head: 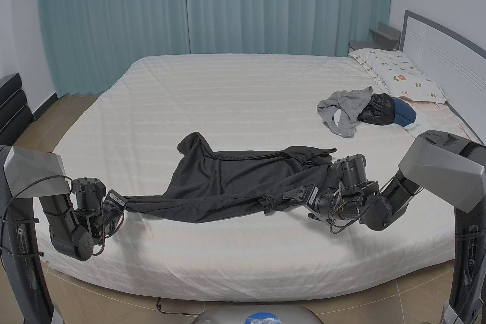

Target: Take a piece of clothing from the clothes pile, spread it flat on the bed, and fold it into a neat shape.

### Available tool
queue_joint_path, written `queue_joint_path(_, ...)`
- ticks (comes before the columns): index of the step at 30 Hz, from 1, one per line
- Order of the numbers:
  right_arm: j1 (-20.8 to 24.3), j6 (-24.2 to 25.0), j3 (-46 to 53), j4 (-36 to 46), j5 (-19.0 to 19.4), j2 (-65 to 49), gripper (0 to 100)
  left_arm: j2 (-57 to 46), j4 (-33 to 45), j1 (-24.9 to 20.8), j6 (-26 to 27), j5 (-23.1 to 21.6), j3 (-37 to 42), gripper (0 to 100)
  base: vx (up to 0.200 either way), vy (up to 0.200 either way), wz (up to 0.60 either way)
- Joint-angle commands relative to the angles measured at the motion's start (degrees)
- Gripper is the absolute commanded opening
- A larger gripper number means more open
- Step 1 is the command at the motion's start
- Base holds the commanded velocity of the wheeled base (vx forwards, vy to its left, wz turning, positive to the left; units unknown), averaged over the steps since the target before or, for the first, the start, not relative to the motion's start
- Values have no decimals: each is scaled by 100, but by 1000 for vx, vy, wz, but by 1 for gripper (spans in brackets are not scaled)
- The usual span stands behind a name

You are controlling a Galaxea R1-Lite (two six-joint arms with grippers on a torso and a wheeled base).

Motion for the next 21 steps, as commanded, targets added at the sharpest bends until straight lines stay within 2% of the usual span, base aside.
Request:
queue_joint_path(1, 71, -35, -174, 31, -1, 197, 100, 12, -1, 1, -2, 1, -8, 0, 0, 0, 0)
queue_joint_path(13, 71, -43, -702, 163, -45, 575, 100, -6, -1, 1, -2, 1, -8, 0, 0, 0, 0)
queue_joint_path(14, 63, -43, -737, 171, -45, 593, 0, -6, -1, 1, -2, 1, -8, 0, 0, 0, 0)
queue_joint_path(21, 45, -87, -772, 171, -62, 637, 0, -15, -1, 1, -2, 1, -8, 0, 0, 0, 0)
